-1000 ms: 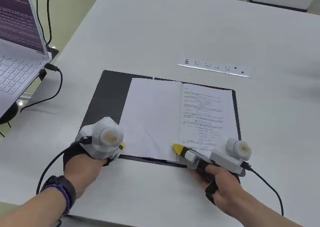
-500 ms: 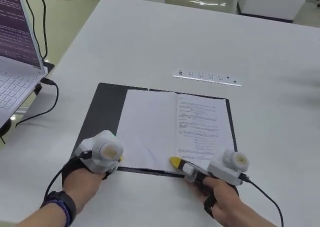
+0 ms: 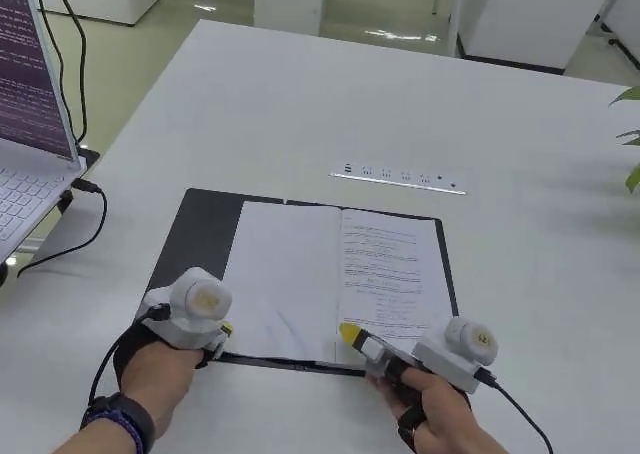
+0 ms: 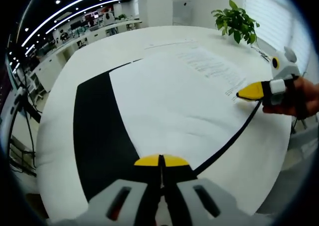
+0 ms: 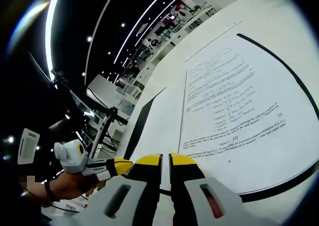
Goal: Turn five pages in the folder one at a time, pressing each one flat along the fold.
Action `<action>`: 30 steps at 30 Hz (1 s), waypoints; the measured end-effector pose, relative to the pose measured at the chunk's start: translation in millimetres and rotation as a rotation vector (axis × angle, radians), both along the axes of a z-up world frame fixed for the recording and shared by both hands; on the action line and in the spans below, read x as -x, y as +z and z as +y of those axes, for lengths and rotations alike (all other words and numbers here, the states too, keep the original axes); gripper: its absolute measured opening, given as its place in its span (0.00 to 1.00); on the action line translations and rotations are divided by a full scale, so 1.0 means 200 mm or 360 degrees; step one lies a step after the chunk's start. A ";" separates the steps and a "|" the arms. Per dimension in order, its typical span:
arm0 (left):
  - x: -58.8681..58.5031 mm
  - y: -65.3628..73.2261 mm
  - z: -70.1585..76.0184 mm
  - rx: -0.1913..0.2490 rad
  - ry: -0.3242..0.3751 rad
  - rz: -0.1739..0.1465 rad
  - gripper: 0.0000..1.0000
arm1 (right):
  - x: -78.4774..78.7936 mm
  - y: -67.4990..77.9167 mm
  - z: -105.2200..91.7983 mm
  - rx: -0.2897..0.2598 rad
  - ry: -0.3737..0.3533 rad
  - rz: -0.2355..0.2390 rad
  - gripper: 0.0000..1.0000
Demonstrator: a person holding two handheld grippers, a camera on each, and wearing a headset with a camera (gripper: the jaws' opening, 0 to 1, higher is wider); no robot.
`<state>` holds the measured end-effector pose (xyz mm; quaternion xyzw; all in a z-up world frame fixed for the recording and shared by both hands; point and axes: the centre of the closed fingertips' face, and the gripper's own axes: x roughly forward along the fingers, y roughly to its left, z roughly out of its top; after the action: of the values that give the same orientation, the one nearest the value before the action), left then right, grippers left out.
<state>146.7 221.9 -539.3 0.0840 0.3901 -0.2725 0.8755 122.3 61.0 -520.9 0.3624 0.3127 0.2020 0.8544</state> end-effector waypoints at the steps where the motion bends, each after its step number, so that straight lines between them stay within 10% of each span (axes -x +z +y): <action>1: 0.00 0.02 0.00 0.0004 0.0002 -0.0009 0.00 | 0.00 0.00 -0.01 0.0019 0.0000 -0.0008 0.04; 14: 0.07 0.22 -0.05 0.0129 0.0016 -0.0072 0.15 | 0.04 0.15 -0.19 0.0067 -0.0138 -0.0088 0.17; 30: 0.14 0.48 -0.06 0.0181 -0.0071 -0.0221 0.31 | 0.15 0.30 -0.35 0.0310 -0.0015 -0.0225 0.32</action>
<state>117.9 210.6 -443.7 0.0617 0.3104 -0.3072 0.8975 91.8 -8.4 -460.9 0.2640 0.2681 0.1917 0.9065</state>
